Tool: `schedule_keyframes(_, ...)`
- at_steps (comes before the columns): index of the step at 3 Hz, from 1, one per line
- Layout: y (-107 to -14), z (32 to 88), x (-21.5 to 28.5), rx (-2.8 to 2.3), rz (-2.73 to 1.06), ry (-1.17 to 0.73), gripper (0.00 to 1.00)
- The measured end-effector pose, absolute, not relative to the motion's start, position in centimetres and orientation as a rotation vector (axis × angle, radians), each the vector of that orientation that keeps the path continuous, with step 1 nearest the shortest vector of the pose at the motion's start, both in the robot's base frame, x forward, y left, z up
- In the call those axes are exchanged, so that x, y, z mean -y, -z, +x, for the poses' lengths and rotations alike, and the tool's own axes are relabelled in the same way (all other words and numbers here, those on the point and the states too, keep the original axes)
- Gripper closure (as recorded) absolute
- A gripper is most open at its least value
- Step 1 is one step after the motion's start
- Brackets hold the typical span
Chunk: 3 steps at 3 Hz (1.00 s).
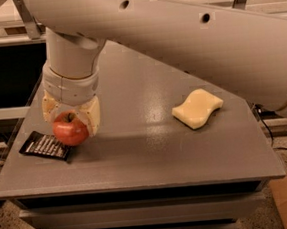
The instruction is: Move apple near rxbar chocolate
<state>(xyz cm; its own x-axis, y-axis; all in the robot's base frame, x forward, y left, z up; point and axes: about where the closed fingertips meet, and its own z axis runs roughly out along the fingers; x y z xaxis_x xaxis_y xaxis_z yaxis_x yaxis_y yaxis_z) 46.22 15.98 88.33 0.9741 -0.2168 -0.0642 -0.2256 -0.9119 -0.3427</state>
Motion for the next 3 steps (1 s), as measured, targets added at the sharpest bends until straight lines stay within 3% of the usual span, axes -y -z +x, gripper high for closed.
schedule_keyframes(3,-87.6,48.7,-14.8,-0.386,-2.777,-0.017,1.00)
